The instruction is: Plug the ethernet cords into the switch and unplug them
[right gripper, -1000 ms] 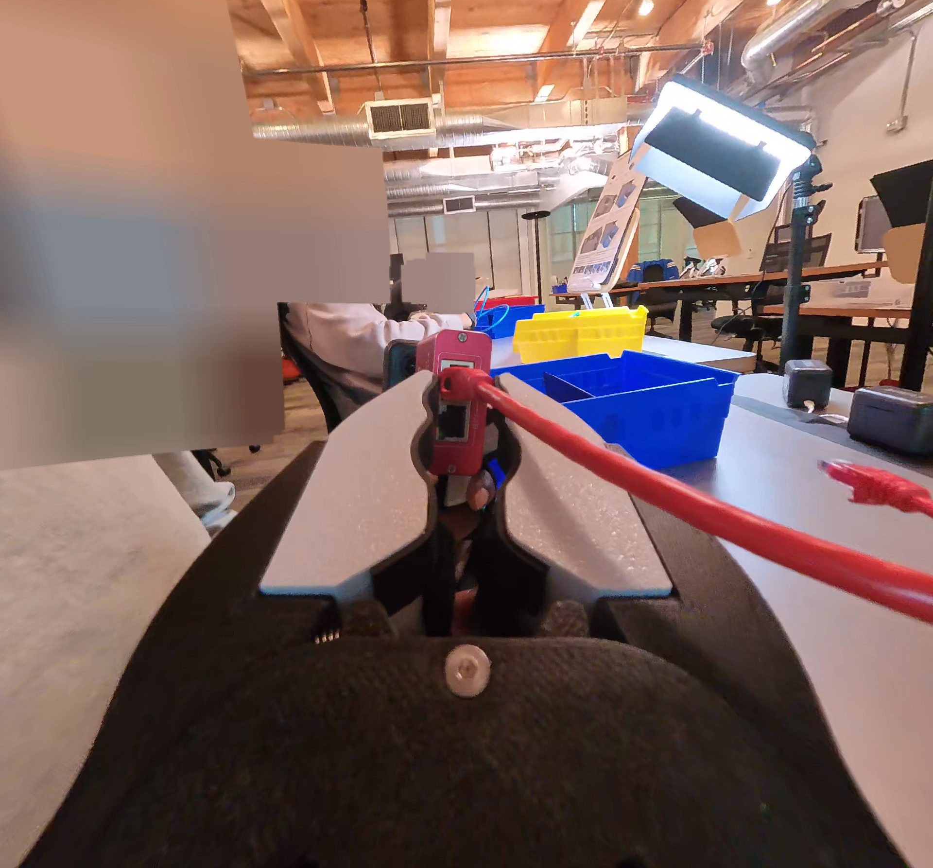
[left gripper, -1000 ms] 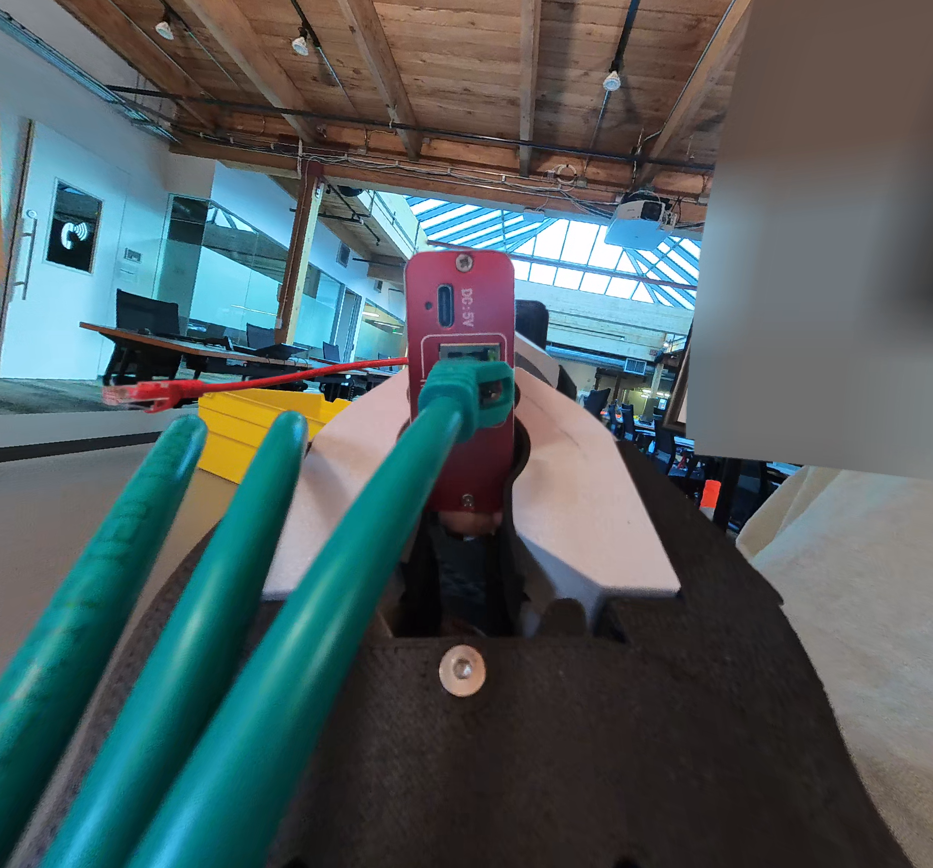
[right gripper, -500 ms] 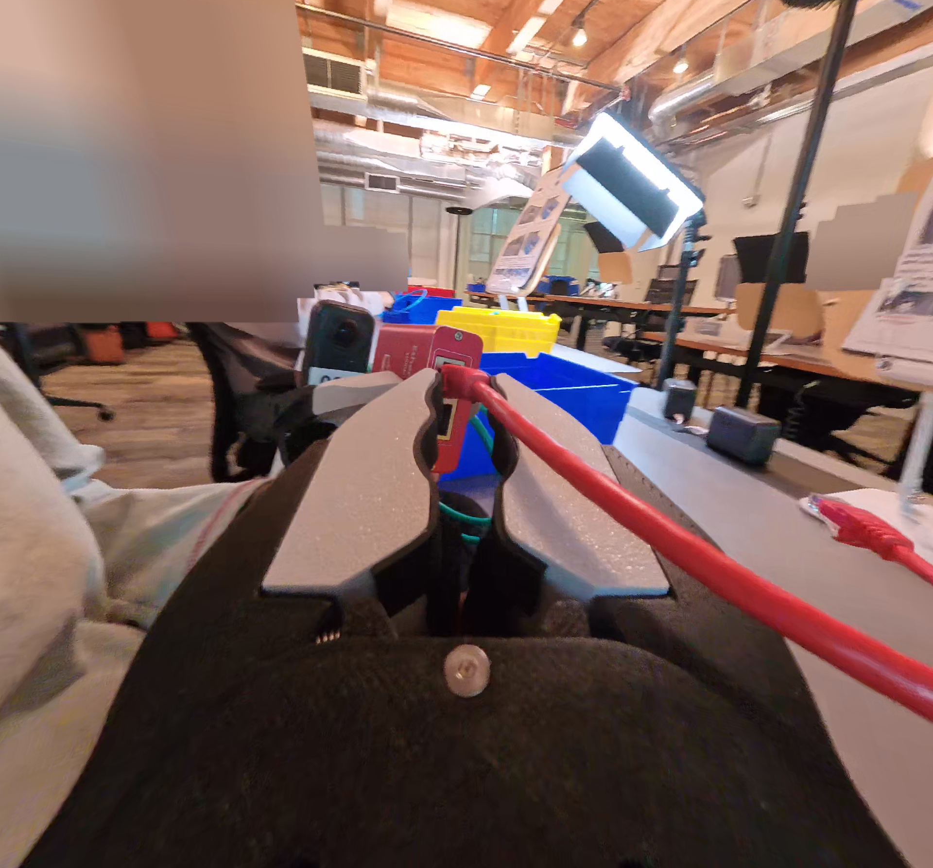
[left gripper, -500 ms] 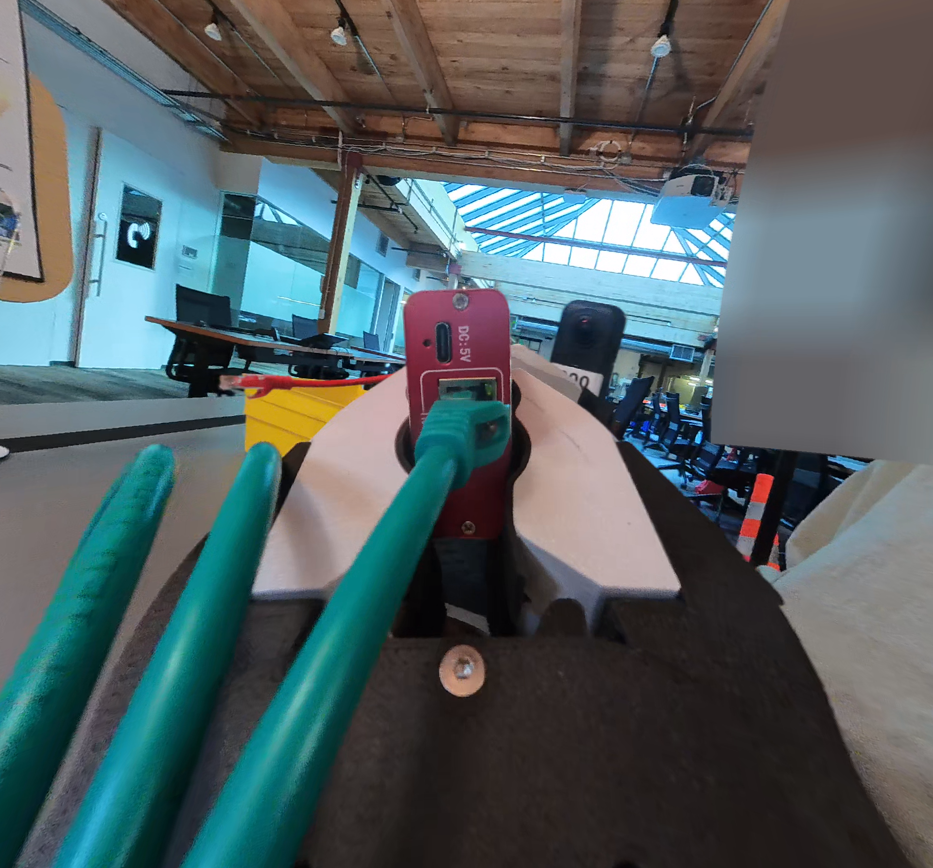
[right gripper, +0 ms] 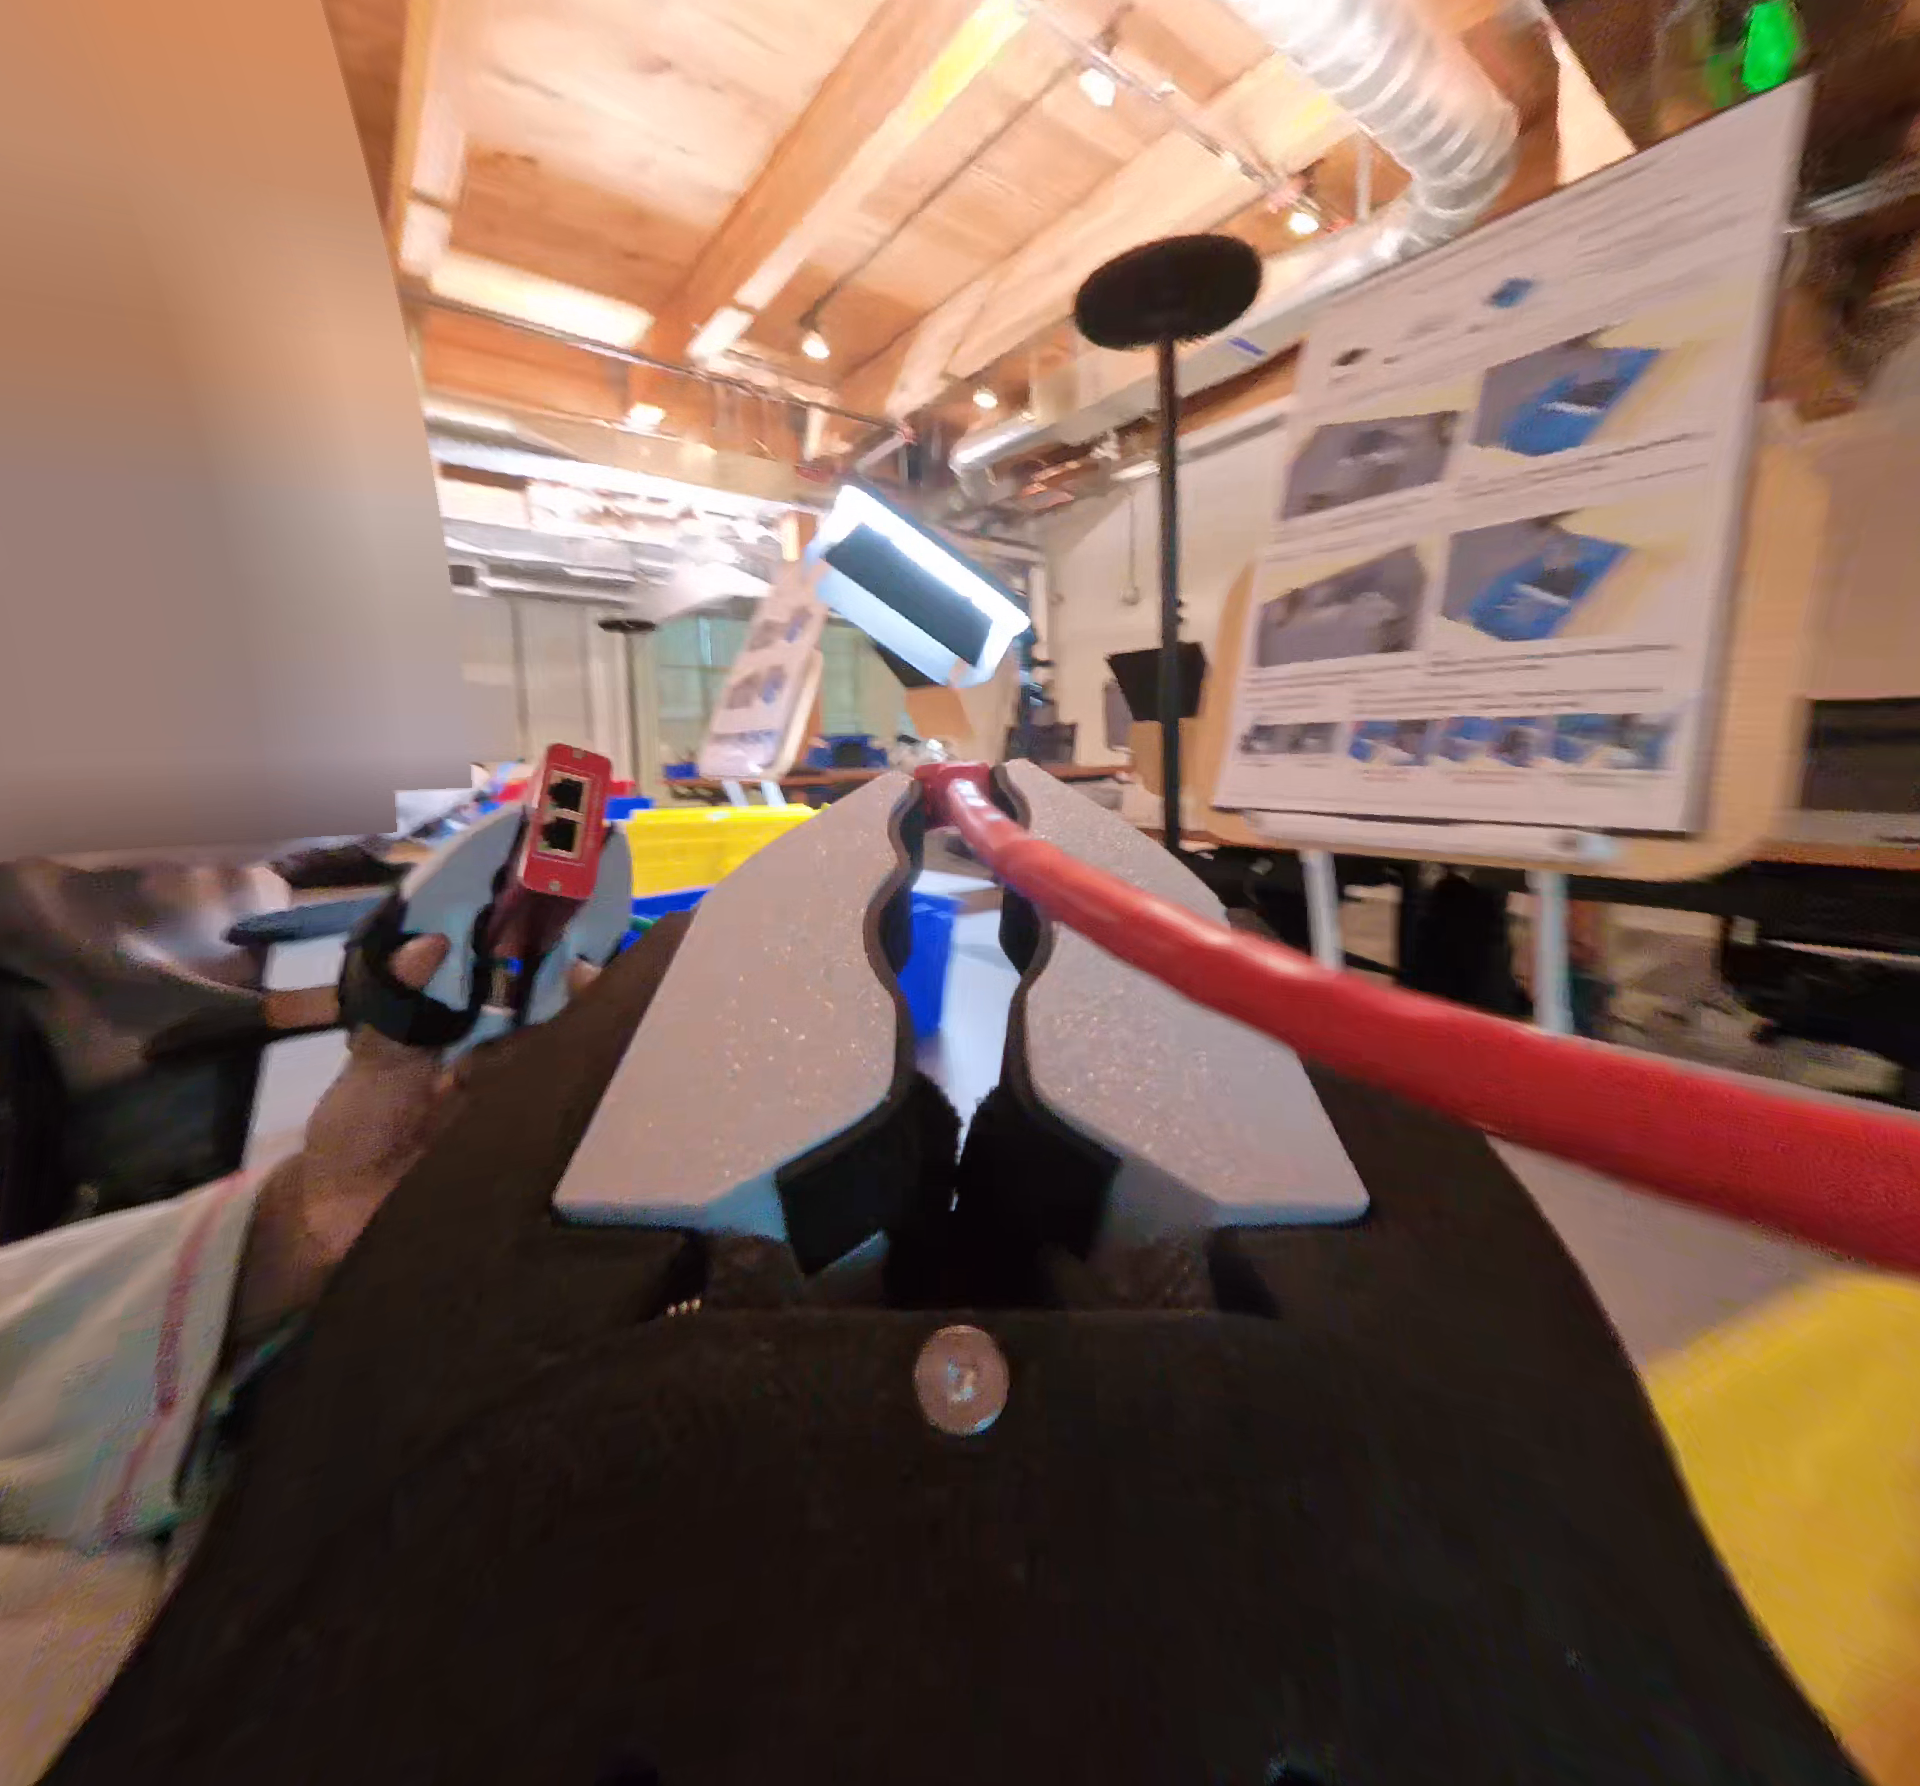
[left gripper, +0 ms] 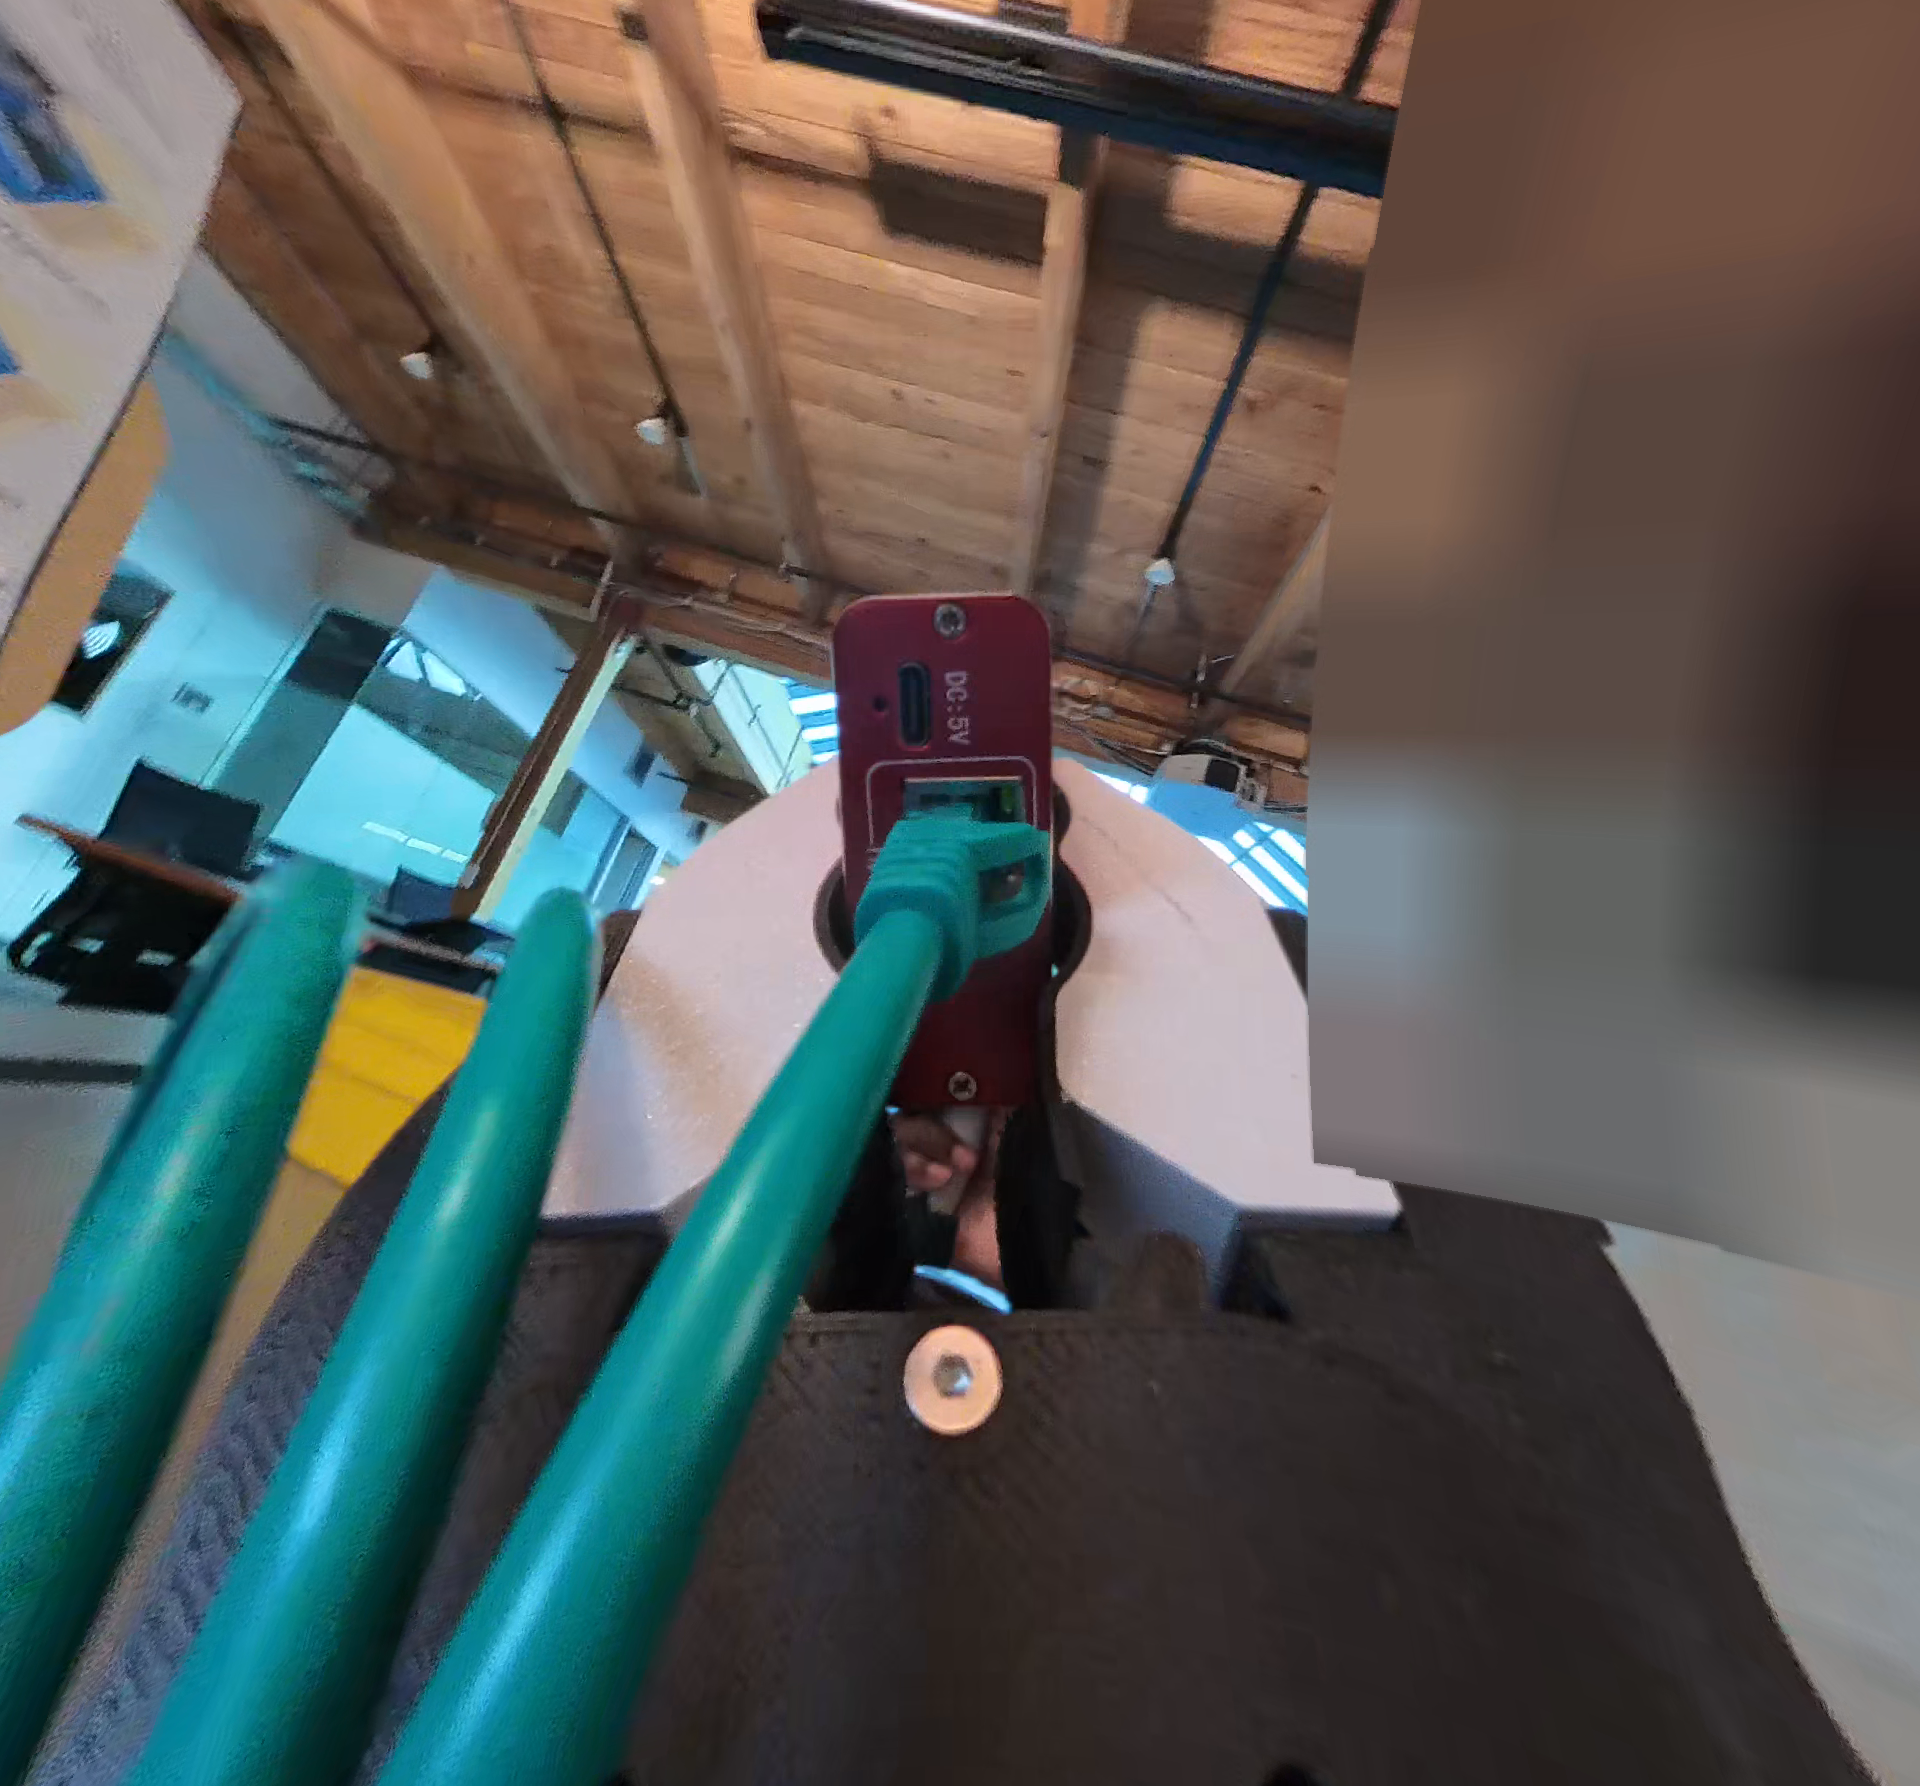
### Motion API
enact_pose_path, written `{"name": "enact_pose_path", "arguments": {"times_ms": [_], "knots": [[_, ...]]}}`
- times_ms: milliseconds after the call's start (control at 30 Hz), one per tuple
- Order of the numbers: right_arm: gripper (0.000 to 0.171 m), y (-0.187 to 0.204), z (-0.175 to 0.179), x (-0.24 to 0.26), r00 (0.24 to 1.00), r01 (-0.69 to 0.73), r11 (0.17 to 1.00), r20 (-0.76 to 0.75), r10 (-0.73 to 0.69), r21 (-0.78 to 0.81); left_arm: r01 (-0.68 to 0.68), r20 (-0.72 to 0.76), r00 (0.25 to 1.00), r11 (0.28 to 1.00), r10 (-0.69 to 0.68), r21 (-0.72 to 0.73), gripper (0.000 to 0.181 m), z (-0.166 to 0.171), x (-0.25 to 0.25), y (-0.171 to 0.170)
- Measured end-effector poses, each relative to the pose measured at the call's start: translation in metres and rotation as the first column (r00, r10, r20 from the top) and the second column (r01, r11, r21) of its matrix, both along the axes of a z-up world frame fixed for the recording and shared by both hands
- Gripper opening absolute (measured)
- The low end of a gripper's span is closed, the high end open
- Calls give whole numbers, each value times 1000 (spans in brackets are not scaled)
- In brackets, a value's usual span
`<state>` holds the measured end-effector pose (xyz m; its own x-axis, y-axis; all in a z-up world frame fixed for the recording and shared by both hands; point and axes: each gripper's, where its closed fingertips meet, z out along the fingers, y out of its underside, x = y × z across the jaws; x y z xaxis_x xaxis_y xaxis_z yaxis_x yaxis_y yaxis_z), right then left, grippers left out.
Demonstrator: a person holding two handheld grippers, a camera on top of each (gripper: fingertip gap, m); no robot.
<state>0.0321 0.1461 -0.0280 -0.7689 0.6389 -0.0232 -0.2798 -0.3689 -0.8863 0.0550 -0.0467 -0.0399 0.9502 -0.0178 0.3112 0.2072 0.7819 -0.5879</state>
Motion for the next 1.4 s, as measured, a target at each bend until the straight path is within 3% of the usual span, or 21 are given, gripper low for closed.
{"name": "enact_pose_path", "arguments": {"times_ms": [133, 267, 333, 467, 567, 633, 767, 900, 1133, 1267, 1400], "knots": [[13, 75, -30, -12, 943, 229, 932, 175, -284, 282, -16, -40, 999, 987, 9, -161, 30, -9, 6, 31], [13, 135, -78, -17, 758, 291, 769, 353, -548, 570, -40, -58, 998, 975, 28, -218, 29, -14, 7, 39], [13, 143, -100, -16, 686, 219, 731, 431, -586, 647, -32, -34, 999, 980, 26, -199, 29, -14, 4, 37], [13, 139, -122, -21, 617, 104, 668, 479, -624, 737, -28, -17, 1000, 983, 25, -183, 29, -13, 2, 34], [13, 137, -114, -24, 607, 135, 533, 355, -711, 836, -24, -24, 1000, 980, 20, -197, 30, -14, 3, 37], [13, 124, -103, -20, 657, 139, 487, 288, -697, 862, -26, -27, 999, 979, 21, -203, 29, -14, 4, 37], [13, 94, -88, -5, 751, 55, 619, 376, -542, 783, -20, -26, 1000, 980, 16, -199, 29, -14, 5, 37], [13, 92, -84, 6, 752, -16, 736, 493, -437, 677, -19, -28, 1000, 979, 14, -202, 30, -14, 5, 38], [14, 119, -102, -17, 624, -86, 826, 677, -391, 557, -18, -28, 1000, 976, 12, -216, 30, -15, 6, 40], [13, 135, -142, -29, 407, -227, 745, 757, -512, 627, -22, -28, 999, 975, 16, -220, 29, -16, 5, 40], [14, 118, -147, -45, 384, -295, 706, 756, -530, 644, -20, -26, 1000, 975, 15, -221, 29, -16, 5, 40]]}}
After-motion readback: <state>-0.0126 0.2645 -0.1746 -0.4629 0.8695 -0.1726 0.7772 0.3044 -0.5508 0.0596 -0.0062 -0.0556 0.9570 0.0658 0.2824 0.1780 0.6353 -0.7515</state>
